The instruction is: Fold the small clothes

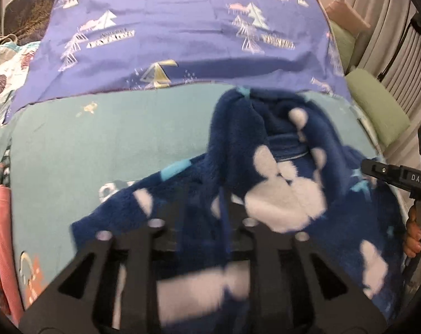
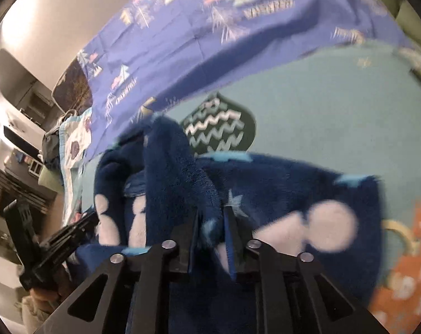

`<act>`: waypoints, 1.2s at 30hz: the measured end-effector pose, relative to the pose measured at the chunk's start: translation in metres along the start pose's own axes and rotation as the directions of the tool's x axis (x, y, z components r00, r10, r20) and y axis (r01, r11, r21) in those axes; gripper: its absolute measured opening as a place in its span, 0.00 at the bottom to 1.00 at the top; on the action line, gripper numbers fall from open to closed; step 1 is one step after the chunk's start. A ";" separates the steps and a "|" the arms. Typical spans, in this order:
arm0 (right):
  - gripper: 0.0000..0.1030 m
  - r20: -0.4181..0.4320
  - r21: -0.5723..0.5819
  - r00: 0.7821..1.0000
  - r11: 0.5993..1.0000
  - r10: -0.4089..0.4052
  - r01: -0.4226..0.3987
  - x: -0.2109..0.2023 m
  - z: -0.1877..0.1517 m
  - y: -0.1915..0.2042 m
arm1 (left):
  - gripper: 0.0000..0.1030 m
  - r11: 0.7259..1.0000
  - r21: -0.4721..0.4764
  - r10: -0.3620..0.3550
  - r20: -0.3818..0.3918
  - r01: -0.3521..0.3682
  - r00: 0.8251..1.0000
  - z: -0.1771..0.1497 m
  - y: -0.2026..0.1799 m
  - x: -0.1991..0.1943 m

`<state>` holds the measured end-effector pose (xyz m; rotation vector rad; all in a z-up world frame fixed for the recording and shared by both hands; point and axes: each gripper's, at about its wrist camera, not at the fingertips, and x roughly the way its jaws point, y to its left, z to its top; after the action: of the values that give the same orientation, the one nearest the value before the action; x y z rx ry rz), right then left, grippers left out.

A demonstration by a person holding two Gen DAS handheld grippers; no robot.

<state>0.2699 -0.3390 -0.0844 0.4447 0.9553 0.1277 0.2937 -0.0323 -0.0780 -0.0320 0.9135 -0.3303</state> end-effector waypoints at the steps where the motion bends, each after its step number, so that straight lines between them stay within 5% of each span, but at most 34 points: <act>1: 0.23 0.029 -0.016 0.999 1.000 -0.017 0.018 -0.015 -0.004 -0.001 | 0.32 1.000 -0.001 -0.007 0.025 0.007 1.000 0.000 0.000 -0.008; 5: 0.24 0.034 -0.079 0.999 0.997 -0.005 0.007 -0.049 -0.035 -0.011 | 0.43 0.994 0.039 -0.107 0.104 0.104 0.989 -0.026 -0.003 -0.050; 8: 0.25 -0.012 -0.114 0.991 0.984 -0.137 0.134 -0.038 -0.060 -0.029 | 0.44 0.990 0.134 0.032 0.033 -0.036 0.999 -0.055 -0.007 -0.032; 9: 0.24 -0.003 -0.117 0.993 0.986 -0.120 0.119 -0.038 -0.068 -0.035 | 0.44 0.981 0.170 0.089 0.012 -0.089 0.996 -0.064 -0.007 -0.022; 12: 0.26 0.033 -0.063 0.993 0.991 -0.117 0.119 -0.062 -0.080 -0.037 | 0.44 0.985 0.142 0.096 0.051 -0.102 0.994 -0.074 -0.004 -0.043; 15: 0.31 0.081 -0.091 0.989 0.988 -0.120 0.127 -0.095 -0.102 -0.018 | 0.47 0.998 0.063 0.001 0.111 -0.008 0.994 -0.087 0.008 -0.091; 19: 0.43 0.091 -0.163 0.991 0.981 -0.094 0.108 -0.138 -0.154 0.001 | 0.61 0.998 0.054 -0.042 0.155 0.034 0.987 -0.119 0.015 -0.138; 30: 0.45 0.067 -0.125 0.997 0.991 -0.049 0.057 -0.194 -0.260 0.014 | 0.63 0.990 0.066 -0.132 0.082 0.127 0.988 -0.220 -0.003 -0.193; 36: 0.45 0.061 -0.218 0.998 0.976 0.023 -0.009 -0.207 -0.307 0.054 | 0.63 0.939 0.212 -0.280 0.019 0.270 0.960 -0.266 -0.069 -0.217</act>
<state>-0.0940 -0.2572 -0.0562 0.2530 0.8649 0.2297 -0.0549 -0.0042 -0.0619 0.0249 0.8220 -0.6825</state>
